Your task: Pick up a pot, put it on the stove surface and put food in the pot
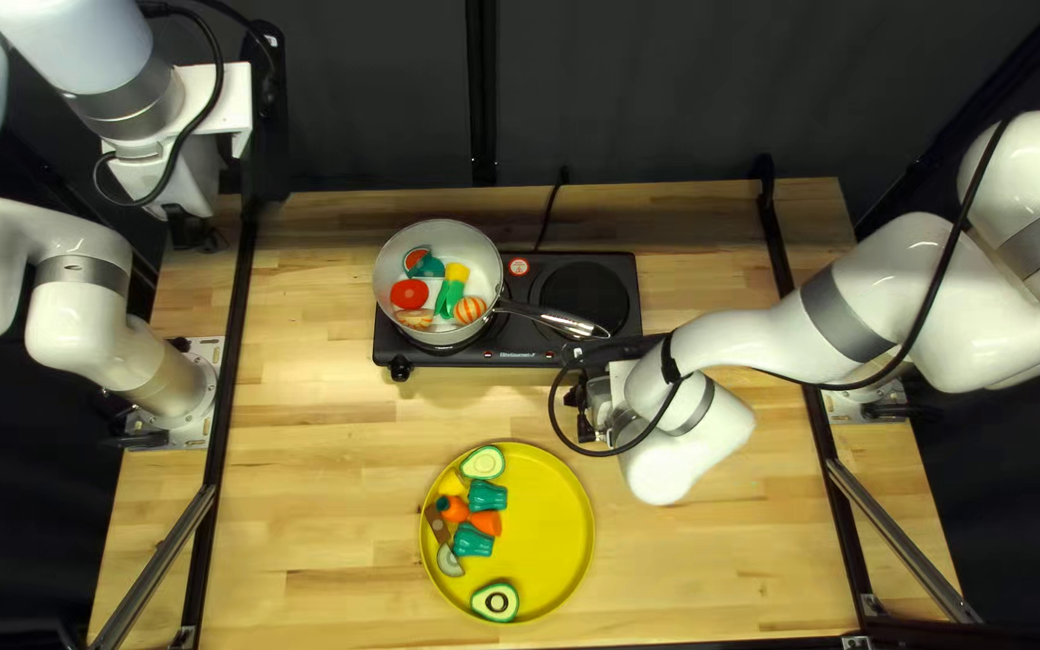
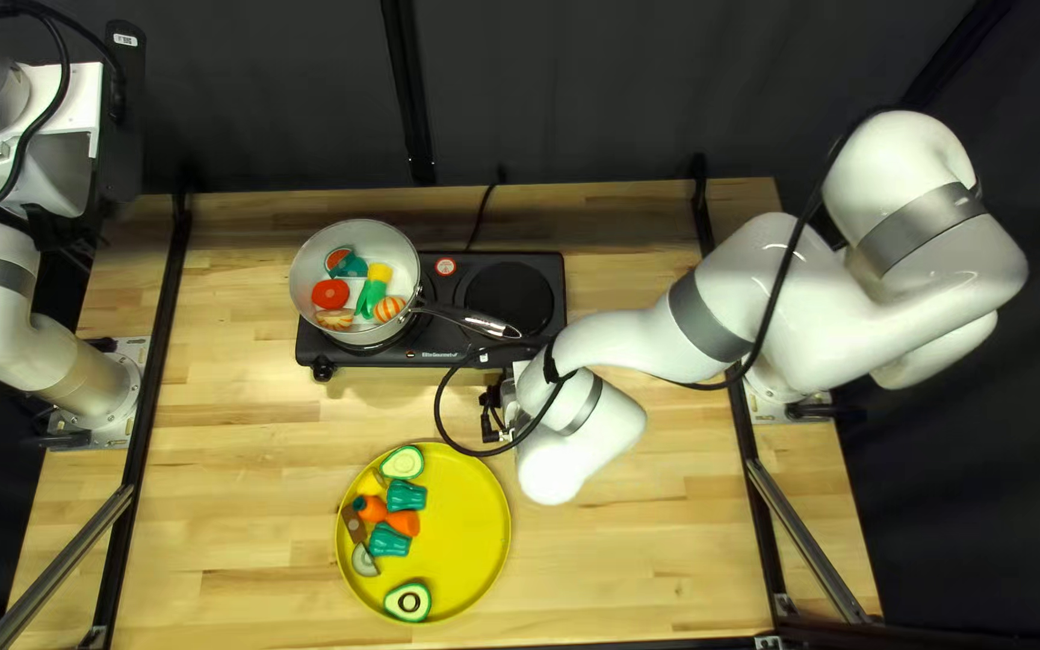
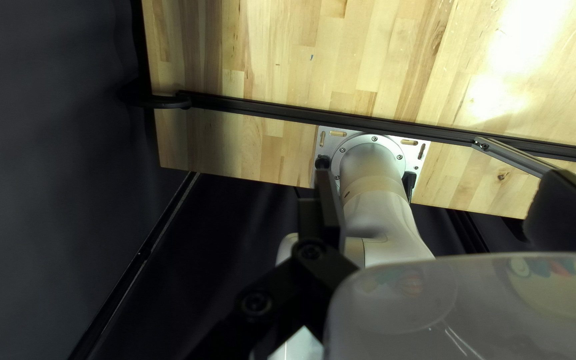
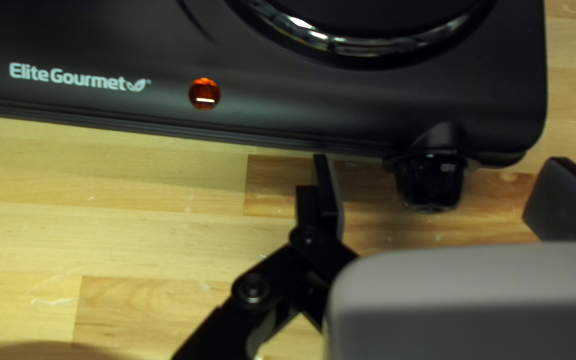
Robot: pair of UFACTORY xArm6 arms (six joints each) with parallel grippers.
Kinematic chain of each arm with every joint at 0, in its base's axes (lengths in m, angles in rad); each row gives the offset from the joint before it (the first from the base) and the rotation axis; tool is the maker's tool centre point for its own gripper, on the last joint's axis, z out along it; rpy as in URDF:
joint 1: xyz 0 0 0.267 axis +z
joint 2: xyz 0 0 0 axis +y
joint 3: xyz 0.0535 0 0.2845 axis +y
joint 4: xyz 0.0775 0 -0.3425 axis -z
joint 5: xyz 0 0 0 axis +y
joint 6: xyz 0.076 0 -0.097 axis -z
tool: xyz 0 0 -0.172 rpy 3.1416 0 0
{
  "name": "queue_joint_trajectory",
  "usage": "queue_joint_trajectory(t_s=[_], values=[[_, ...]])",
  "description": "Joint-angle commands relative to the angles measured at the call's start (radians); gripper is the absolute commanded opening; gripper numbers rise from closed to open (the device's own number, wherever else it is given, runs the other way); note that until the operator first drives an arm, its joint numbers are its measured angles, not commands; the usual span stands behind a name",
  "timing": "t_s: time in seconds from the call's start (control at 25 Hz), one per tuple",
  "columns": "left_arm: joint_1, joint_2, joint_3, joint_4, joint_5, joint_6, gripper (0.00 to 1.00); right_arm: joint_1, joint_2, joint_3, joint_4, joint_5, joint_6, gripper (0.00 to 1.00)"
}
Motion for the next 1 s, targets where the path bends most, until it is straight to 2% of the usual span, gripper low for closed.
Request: queue_joint_trajectory(t_s=[0.04, 0.12, 0.16, 0.2, 0.24, 0.92, 1.0], values=[[0.000, 0.000, 0.000, 0.000, 0.000, 0.000, 1.00, 0.004, 0.003, -0.005, 0.010, 0.011, 0.000, 1.00], [0.000, 0.000, 0.000, 0.000, 0.000, 0.000, 1.00, -0.001, 0.011, -0.015, 0.013, 0.011, -0.004, 1.00], [0.000, 0.000, 0.000, 0.000, 0.000, 0.000, 1.00, -0.001, 0.016, -0.020, 0.015, 0.012, -0.002, 0.93], [0.000, 0.000, 0.000, 0.000, 0.000, 0.000, 1.00, -0.002, 0.020, -0.024, 0.016, 0.013, -0.001, 0.08], [0.000, 0.000, 0.000, 0.000, 0.000, 0.000, 1.00, -0.002, 0.020, -0.024, 0.016, 0.013, -0.001, 0.00], [0.000, 0.000, 0.000, 0.000, 0.000, 0.000, 1.00, 0.001, 0.021, -0.023, 0.010, 0.016, -0.002, 0.00], [0.000, 0.000, 0.000, 0.000, 0.000, 0.000, 1.00, -0.003, 0.030, -0.041, 0.006, 0.025, -0.039, 0.00]])
